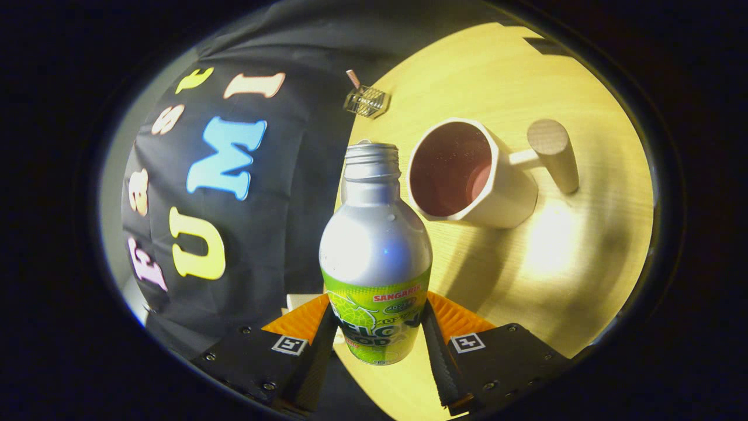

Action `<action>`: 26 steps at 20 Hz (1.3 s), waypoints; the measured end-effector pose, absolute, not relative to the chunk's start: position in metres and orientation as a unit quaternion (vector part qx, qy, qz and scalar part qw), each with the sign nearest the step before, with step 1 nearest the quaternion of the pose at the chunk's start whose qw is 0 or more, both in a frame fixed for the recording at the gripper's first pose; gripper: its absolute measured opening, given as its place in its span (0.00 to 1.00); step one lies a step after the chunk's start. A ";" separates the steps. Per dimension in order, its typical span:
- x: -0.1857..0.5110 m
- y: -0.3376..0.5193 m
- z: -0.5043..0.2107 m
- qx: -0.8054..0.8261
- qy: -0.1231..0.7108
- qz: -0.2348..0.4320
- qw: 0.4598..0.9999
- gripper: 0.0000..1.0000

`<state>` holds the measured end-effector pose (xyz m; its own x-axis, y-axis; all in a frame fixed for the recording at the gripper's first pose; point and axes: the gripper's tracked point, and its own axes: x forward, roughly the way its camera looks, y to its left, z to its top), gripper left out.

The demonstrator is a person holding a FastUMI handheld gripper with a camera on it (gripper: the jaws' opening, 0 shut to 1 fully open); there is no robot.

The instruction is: Take the bottle from table, then pour the juice into the cup, finally place the bottle on the coaster

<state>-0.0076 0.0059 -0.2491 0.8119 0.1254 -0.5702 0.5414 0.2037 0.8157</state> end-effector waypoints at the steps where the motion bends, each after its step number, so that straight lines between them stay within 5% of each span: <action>1: -0.011 0.008 -0.254 0.597 0.279 -0.141 0.739 0.74; 14: -0.003 0.039 -0.265 0.359 0.296 -0.099 0.880 0.74; 26: 0.050 0.042 -0.248 0.216 0.252 -0.104 0.938 0.74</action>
